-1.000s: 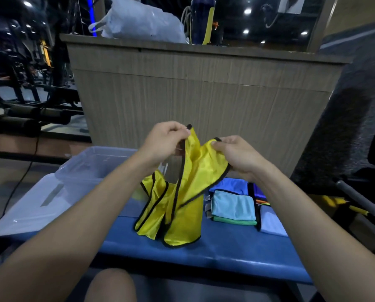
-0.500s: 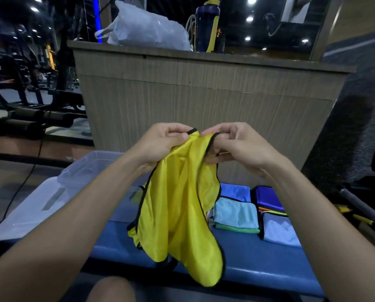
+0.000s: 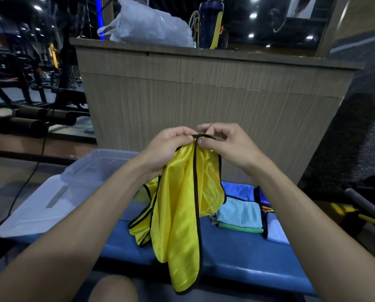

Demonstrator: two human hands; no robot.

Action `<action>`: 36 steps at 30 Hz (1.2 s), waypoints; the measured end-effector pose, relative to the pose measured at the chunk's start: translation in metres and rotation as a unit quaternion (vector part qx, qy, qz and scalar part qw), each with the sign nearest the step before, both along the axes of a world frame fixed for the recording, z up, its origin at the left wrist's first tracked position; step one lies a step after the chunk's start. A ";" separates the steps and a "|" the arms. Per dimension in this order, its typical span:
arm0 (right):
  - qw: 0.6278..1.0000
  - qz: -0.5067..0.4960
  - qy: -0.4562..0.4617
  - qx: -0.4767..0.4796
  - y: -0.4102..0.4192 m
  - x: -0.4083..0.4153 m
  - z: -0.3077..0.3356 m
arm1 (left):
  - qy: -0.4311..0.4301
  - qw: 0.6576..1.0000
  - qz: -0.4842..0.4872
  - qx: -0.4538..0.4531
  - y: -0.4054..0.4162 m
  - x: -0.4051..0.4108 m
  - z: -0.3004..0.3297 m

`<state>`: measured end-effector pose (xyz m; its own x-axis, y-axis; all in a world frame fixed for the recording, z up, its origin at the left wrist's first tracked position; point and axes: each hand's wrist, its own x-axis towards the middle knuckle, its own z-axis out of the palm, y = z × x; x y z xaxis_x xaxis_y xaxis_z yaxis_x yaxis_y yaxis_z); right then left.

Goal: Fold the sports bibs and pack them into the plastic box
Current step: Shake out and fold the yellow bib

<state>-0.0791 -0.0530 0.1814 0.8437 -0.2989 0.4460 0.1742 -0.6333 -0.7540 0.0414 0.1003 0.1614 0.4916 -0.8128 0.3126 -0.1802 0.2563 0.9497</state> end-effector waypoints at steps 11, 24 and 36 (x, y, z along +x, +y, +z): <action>0.993 0.053 -0.080 0.070 0.005 0.003 0.030 | -0.181 0.978 0.082 -0.062 0.012 0.005 0.013; 0.991 0.081 -0.099 -0.049 0.032 0.004 0.055 | -0.355 0.910 0.206 0.061 0.023 -0.021 0.033; 0.964 0.100 -0.139 0.204 -0.023 -0.053 0.069 | -0.213 0.968 -0.048 0.124 0.077 -0.013 0.005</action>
